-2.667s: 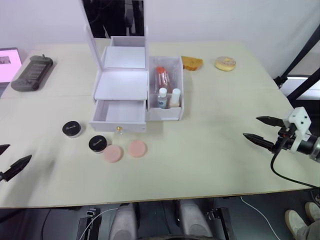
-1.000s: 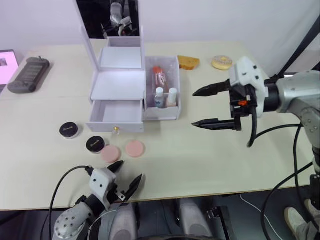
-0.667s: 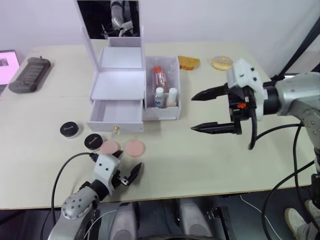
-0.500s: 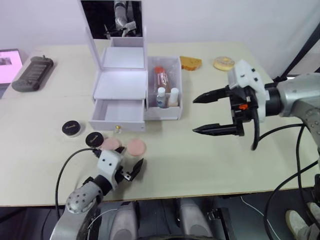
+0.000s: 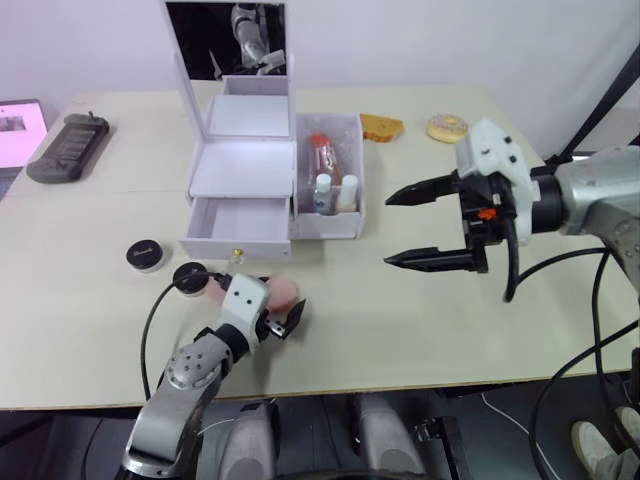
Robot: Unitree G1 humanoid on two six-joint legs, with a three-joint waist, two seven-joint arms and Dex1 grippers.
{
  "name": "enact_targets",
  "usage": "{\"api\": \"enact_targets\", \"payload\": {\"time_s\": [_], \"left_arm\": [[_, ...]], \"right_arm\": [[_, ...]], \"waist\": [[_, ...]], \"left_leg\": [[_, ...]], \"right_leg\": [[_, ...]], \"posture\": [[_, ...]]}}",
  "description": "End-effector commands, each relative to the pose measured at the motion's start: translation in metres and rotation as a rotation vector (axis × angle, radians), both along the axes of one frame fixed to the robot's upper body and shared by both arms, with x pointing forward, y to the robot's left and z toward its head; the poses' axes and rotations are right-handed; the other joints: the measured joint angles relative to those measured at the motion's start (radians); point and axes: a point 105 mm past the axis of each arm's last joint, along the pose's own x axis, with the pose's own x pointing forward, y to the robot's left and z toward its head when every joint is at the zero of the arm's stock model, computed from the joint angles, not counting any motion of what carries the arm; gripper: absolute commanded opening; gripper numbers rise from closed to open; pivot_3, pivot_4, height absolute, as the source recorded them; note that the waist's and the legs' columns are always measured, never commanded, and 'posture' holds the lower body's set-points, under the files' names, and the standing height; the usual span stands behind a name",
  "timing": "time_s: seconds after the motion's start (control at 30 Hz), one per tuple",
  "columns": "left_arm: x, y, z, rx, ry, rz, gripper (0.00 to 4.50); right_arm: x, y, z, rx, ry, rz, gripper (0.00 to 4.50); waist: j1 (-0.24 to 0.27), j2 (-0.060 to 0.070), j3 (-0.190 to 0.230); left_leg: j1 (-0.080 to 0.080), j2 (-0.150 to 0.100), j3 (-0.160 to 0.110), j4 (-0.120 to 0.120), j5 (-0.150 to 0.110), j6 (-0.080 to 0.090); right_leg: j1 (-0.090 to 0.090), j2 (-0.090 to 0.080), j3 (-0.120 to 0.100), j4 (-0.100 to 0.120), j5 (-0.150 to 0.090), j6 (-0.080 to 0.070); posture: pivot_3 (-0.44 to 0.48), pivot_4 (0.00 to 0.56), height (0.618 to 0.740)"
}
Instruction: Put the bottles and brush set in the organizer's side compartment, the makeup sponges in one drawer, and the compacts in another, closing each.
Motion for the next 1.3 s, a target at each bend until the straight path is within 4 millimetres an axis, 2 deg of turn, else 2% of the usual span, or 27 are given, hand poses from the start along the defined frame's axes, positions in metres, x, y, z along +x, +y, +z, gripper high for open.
{"api": "enact_targets", "payload": {"time_s": [0.03, 0.07, 0.27, 0.4, 0.53, 0.7, 0.77, 0.83, 0.93, 1.1, 1.17, 1.3], "left_arm": [[-0.001, -0.001, 0.011, 0.036, -0.034, -0.005, 3.13], [-0.001, 0.0, 0.011, 0.05, -0.034, -0.006, 2.68], [-0.002, 0.003, 0.016, 0.064, -0.035, -0.012, 2.66], [-0.012, 0.008, 0.025, 0.052, -0.04, -0.049, 2.66], [-0.034, 0.016, 0.034, 0.08, -0.027, -0.141, 2.66], [-0.075, 0.031, 0.072, 0.073, -0.076, -0.36, 2.66], [-0.092, 0.033, 0.09, -0.002, -0.088, -0.475, 2.66], [-0.1, 0.044, 0.107, -0.046, -0.087, -0.533, 2.66], [-0.088, 0.059, 0.131, -0.072, -0.086, -0.511, 2.66], [-0.038, 0.073, 0.169, -0.109, -0.19, -0.371, 2.66], [-0.019, 0.075, 0.177, -0.095, -0.213, -0.321, 2.66], [0.013, 0.077, 0.178, -0.02, -0.199, -0.239, 2.66]], "right_arm": [[-0.004, -0.001, 0.014, 0.004, -0.073, -0.006, 4.5], [-0.003, -0.001, 0.014, 0.005, -0.076, -0.006, 4.5], [0.001, 0.001, 0.014, 0.01, -0.086, -0.004, 4.5], [0.001, 0.003, 0.012, 0.014, -0.082, 0.017, 4.5], [-0.003, 0.004, 0.007, 0.003, -0.054, 0.076, 4.5], [-0.001, 0.006, 0.003, 0.02, -0.042, 0.135, 4.5], [0.0, 0.007, 0.001, 0.024, -0.043, 0.153, 4.5], [0.004, 0.008, -0.001, 0.028, -0.05, 0.165, 4.5], [0.009, 0.01, -0.001, 0.039, -0.071, 0.172, 4.5], [0.012, 0.017, 0.001, 0.08, -0.092, 0.184, 4.5], [0.012, 0.018, 0.001, 0.086, -0.1, 0.175, 4.5], [0.01, 0.016, -0.001, 0.089, -0.11, 0.145, 4.5]], "waist": [[0.0, 0.0, 0.0], [0.0, 0.0, 0.0], [0.0, 0.0, 0.0], [-0.001, 0.0, 0.0], [-0.002, 0.0, 0.0], [-0.004, 0.0, 0.002], [-0.004, 0.0, 0.002], [-0.005, 0.0, 0.002], [-0.002, 0.002, 0.003], [-0.001, 0.003, 0.003], [-0.001, 0.003, 0.003], [0.003, 0.002, 0.003]], "left_leg": [[0.0, 0.0, 0.0, 0.0, 0.0, 0.0], [0.0, 0.0, 0.0, 0.0, 0.0, 0.0], [0.0, 0.0, 0.0, 0.0, 0.0, 0.0], [0.0, 0.0, 0.0, -0.001, 0.0, 0.0], [0.0, 0.0, 0.0, -0.001, 0.0, 0.0], [-0.001, 0.001, 0.001, -0.002, 0.0, -0.001], [0.0, 0.001, 0.001, -0.002, -0.002, -0.003], [0.0, 0.001, 0.001, -0.001, -0.002, -0.004], [0.0, 0.001, 0.001, -0.001, -0.003, -0.004], [-0.001, 0.001, 0.002, -0.001, -0.002, -0.004], [-0.001, 0.001, 0.003, -0.001, -0.001, -0.001], [-0.002, 0.001, 0.002, -0.003, -0.002, 0.001]], "right_leg": [[0.0, 0.0, 0.0, 0.0, 0.0, 0.0], [0.0, 0.0, 0.0, 0.0, 0.0, 0.0], [0.0, 0.0, 0.0, 0.0, 0.0, 0.0], [-0.001, 0.0, 0.0, 0.0, 0.0, 0.0], [-0.001, 0.0, 0.0, 0.0, 0.0, 0.0], [-0.004, 0.0, 0.0, -0.001, 0.0, 0.0], [-0.005, -0.001, 0.0, -0.003, 0.0, 0.0], [-0.005, -0.001, 0.0, -0.005, 0.0, 0.0], [-0.004, -0.001, 0.0, -0.009, 0.0, -0.001], [0.0, -0.001, 0.0, -0.015, 0.002, -0.003], [0.004, -0.001, 0.0, -0.014, 0.003, -0.006], [0.002, 0.001, 0.0, -0.012, 0.003, -0.004]], "posture": [[0.0, 0.15, 0.738], [0.0, 0.15, 0.738], [0.0, 0.15, 0.738], [0.0, 0.15, 0.738], [0.0, 0.15, 0.738], [0.0, 0.15, 0.738], [0.0, 0.15, 0.738], [0.0, 0.15, 0.738], [0.0, 0.15, 0.738], [0.0, 0.15, 0.738], [0.0, 0.15, 0.738], [0.0, 0.15, 0.738]]}}
